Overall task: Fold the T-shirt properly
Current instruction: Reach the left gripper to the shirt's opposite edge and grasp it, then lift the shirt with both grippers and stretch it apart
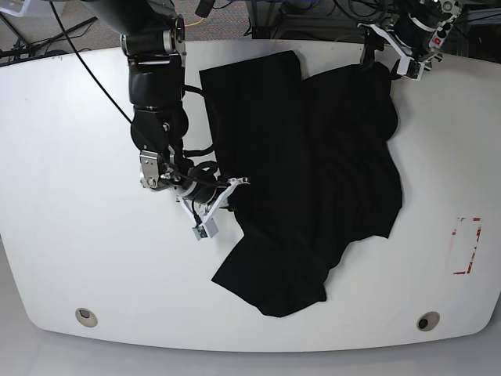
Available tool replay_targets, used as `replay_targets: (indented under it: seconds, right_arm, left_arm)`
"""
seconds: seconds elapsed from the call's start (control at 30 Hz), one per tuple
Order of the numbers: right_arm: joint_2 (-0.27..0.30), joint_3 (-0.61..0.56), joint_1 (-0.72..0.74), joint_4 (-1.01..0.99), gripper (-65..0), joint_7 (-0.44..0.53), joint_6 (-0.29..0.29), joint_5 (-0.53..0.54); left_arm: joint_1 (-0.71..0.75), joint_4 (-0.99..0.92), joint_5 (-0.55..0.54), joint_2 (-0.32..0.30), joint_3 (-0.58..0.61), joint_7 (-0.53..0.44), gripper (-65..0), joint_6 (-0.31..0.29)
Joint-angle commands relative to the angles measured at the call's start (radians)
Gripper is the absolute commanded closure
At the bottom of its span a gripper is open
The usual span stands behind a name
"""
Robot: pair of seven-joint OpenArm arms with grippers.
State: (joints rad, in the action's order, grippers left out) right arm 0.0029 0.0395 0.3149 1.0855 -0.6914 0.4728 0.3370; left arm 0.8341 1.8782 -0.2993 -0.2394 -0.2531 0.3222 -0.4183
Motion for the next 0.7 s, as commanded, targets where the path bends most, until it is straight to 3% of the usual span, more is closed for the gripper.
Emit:
replay_targets:
  seconds: [0.0,0.67]
  right_arm:
    - [-0.001,0.001,0.017,0.018,0.0,0.020,0.010,0.014]
    - [-0.001,0.006,0.010,0.018,0.0,0.020,0.010,0.014]
  left_arm:
    - [0.007,0.005,0.048,-0.008,0.001,-0.021,-38.3,-0.001]
    - [-0.045,-0.053,0.067,-0.004,0.007,-0.021,-37.9,-0.001]
